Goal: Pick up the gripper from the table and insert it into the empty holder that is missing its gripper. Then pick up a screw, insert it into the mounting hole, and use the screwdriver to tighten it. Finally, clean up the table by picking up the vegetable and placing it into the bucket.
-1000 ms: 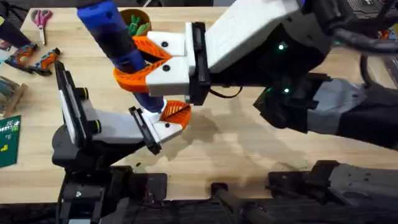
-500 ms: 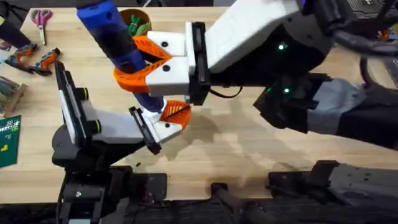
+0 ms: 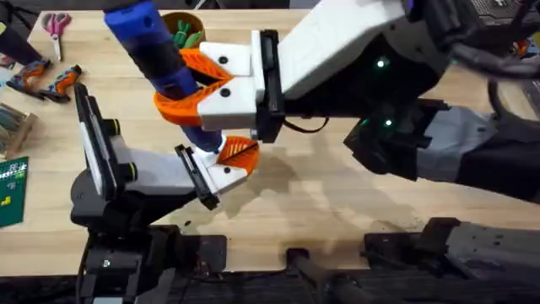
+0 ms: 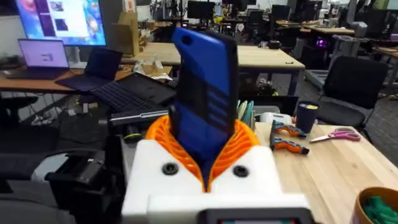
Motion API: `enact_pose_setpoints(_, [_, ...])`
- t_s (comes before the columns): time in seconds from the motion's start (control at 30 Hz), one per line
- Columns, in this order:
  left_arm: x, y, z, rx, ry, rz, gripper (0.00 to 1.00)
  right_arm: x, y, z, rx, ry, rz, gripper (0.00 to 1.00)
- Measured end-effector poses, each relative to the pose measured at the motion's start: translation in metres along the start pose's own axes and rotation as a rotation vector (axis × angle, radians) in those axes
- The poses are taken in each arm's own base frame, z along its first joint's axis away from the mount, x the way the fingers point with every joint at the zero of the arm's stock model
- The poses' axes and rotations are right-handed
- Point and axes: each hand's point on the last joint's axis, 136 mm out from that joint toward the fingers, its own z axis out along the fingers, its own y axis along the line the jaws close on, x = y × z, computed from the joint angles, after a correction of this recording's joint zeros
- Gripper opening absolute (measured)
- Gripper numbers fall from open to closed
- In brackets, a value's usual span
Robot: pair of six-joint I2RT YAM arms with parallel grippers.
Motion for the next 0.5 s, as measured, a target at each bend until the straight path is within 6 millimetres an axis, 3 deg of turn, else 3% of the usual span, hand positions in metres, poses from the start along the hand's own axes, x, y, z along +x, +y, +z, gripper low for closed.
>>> enact_pose_setpoints(0.5, [-0.0001,0.0017,0.0000,-0.010,0.000,-0.014,0.004,0.0036,-0.0032,0.0012,0.005,0.005,-0.003,0.027])
